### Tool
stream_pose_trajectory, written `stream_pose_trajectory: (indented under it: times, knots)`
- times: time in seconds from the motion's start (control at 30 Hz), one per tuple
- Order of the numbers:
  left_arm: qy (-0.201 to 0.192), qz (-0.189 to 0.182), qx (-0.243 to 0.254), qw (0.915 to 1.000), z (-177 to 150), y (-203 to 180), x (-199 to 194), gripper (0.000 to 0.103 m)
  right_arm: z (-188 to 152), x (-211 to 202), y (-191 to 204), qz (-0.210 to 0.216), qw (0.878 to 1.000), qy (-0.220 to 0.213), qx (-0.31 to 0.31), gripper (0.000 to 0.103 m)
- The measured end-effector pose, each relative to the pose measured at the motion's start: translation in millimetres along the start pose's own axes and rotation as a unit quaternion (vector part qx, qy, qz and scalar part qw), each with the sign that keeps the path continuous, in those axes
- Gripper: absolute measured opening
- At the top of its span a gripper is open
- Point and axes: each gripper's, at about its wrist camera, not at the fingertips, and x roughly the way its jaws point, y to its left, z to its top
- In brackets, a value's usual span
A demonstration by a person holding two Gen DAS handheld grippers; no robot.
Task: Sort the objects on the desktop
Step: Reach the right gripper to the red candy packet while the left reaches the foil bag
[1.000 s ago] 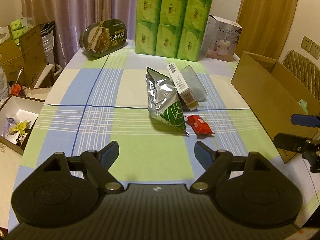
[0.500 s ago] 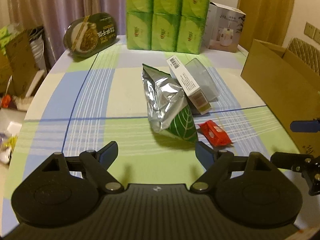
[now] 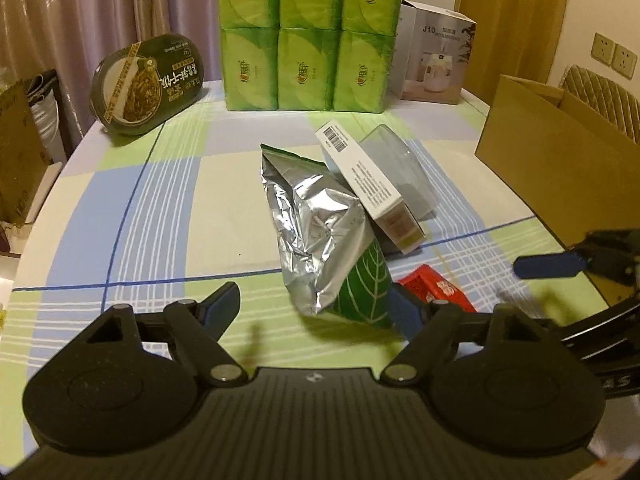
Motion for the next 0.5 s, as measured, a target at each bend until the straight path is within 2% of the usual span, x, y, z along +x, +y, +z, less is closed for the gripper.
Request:
stream_pose_trajectory:
  times: [0.1,0.3,0.5]
  knots:
    - [0.001,-0.007,-0.008,0.9999,3,5,4,0.077,1,12,-1,-0.001,1.0,0.005,0.005,0.055]
    - [0.003,-0.008,-0.024,0.9997,5,13,7,0.077,1,30,-4,0.002,1.0,0.013,0.011,0.053]
    - [-0.001,-0.013,-0.024,0.9996,7,9,9,0.077,6,34,-7,0.003,0.999,0.002,0.035,0.052]
